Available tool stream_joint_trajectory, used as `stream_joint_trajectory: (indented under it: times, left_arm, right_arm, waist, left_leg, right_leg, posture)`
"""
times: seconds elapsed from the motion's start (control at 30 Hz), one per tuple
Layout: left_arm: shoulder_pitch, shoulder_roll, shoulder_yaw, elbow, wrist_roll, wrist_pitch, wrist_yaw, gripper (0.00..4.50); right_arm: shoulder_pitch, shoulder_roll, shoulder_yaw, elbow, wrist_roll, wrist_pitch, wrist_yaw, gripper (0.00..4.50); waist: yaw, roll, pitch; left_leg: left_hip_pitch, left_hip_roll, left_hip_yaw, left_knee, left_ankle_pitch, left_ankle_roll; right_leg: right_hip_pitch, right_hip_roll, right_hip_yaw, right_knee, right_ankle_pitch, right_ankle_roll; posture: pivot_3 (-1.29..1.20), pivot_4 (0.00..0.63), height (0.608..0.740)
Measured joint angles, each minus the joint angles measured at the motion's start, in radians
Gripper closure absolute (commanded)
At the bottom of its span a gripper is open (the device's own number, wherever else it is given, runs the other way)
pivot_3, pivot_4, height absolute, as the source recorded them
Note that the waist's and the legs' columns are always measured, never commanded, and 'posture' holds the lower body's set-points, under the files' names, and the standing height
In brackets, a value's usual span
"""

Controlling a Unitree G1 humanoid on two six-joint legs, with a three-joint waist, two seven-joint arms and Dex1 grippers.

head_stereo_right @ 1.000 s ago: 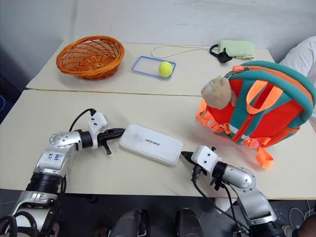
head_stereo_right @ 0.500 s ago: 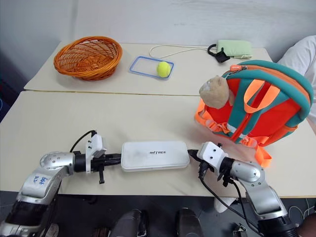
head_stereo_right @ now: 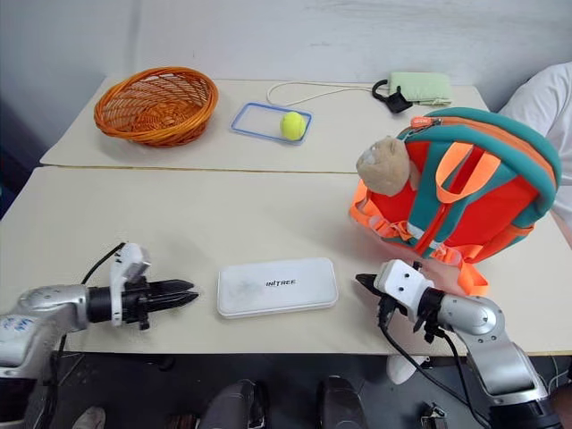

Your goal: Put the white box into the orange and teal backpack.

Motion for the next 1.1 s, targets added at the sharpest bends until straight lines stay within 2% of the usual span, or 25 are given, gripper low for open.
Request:
stream_joint_trajectory:
  times: [0.1,0.23,0.4,0.63,0.83,1.0,1.1]
  left_arm:
    - [-0.124,0.035,0.029,0.076,-0.103,0.367,0.028,1.15]
    - [-0.254,-0.012,0.058,0.194,-0.149,0.579,0.060,0.03]
    - [-0.339,-0.050,0.001,0.238,-0.234,0.626,0.155,0.03]
    - [-0.418,-0.128,-0.035,0.328,-0.366,0.627,0.324,0.03]
    - [-0.479,-0.131,-0.101,0.420,-0.542,0.627,0.468,0.03]
    - [-0.456,-0.127,-0.188,0.431,-0.761,0.624,0.574,0.03]
    - [-0.467,-0.175,-0.194,0.489,-0.843,0.630,0.659,0.03]
  right_arm:
    - [-0.021,0.001,0.007,0.010,0.004,-0.014,0.009,4.50]
    - [-0.057,0.002,0.024,0.040,0.005,-0.035,0.032,4.50]
    - [-0.110,0.001,0.084,0.094,-0.004,-0.093,0.091,4.50]
    - [-0.142,0.011,0.106,0.157,-0.023,-0.129,0.103,4.50]
    - [-0.147,0.025,0.116,0.182,-0.035,-0.143,0.094,4.50]
    - [-0.154,0.032,0.116,0.184,-0.042,-0.135,0.067,4.50]
    - [-0.146,0.050,0.115,0.175,-0.050,-0.121,0.040,4.50]
  waist:
    - [0.003,0.001,0.000]
    - [0.007,0.001,0.000]
    - [0.011,0.001,0.000]
    - [0.029,0.001,0.000]
    - [0.029,0.002,-0.001]
    - [0.025,0.002,-0.001]
    - [0.028,0.002,-0.001]
  left_leg:
    - [0.000,-0.001,-0.001,0.001,0.001,-0.001]
    - [0.000,-0.002,-0.002,0.002,0.001,-0.002]
    - [0.000,-0.002,-0.002,0.002,0.001,-0.002]
    - [0.000,-0.003,-0.002,0.003,0.002,-0.002]
    - [0.000,-0.004,-0.003,0.003,0.001,-0.002]
    - [0.000,-0.003,-0.003,0.003,0.002,-0.002]
    - [0.000,-0.003,-0.003,0.004,0.002,-0.002]
  right_leg:
    - [0.001,0.000,-0.001,0.001,0.000,0.000]
    - [0.001,0.000,-0.001,0.001,0.000,0.000]
    - [0.002,-0.001,-0.001,0.001,0.000,0.000]
    - [0.003,-0.001,-0.001,0.001,0.000,0.000]
    - [0.003,-0.002,-0.002,0.000,0.000,0.000]
    - [0.003,-0.002,-0.002,0.000,0.000,0.000]
    - [0.004,-0.002,-0.002,0.000,0.000,0.000]
  posture:
    - [0.00,0.150,0.740]
    - [0.00,0.150,0.740]
    - [0.00,0.150,0.740]
    - [0.00,0.150,0.740]
    - [0.00,0.150,0.740]
    - [0.00,0.150,0.740]
    - [0.00,0.150,0.740]
